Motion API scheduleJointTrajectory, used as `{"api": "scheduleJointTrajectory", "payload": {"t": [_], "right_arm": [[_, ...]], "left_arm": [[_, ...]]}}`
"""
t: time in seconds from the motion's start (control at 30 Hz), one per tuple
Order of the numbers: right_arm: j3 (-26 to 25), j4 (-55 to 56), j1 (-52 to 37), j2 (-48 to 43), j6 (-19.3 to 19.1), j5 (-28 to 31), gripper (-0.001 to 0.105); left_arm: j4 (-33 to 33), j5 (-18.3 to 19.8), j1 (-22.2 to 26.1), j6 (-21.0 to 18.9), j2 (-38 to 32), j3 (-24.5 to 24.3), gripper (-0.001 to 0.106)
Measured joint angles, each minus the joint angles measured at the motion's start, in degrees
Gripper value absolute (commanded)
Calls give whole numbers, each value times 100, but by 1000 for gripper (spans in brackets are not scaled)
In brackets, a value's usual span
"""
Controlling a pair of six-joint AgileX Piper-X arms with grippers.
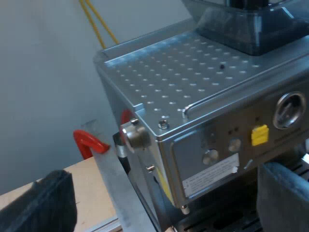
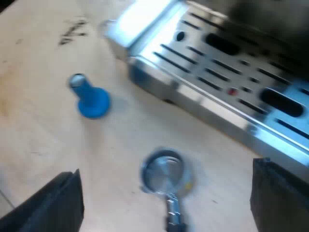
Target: Grind coffee beans and then tamp
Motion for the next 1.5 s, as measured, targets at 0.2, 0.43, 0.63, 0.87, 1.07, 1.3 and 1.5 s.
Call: {"api": "scheduleJointTrajectory", "payload": {"t": [0.2,0.43,0.63,0.87,1.07,1.3,1.5], "right_arm": [[-446,869,-1548,-1,-333,-586,72],[-554,1465,-3209,-31,-868,-1012,72],[-554,2001,-4871,-104,-1530,-1153,72],[-554,2118,-5630,-774,-1966,-1156,72],[-452,2118,-5630,-1589,-1999,-1177,72],[98,2141,-5630,-2961,-1930,-1177,72],[685,2175,-5630,-4162,-1693,-1177,72]], "left_arm": [[56,-3,0,-492,334,0,77],[80,-9,189,-730,900,0,77],[375,93,1024,-701,1036,0,77],[721,143,922,-689,811,0,77],[751,143,818,-689,289,0,77],[1136,93,818,-639,-589,3,77],[1443,93,818,-630,-1530,343,77]]}}
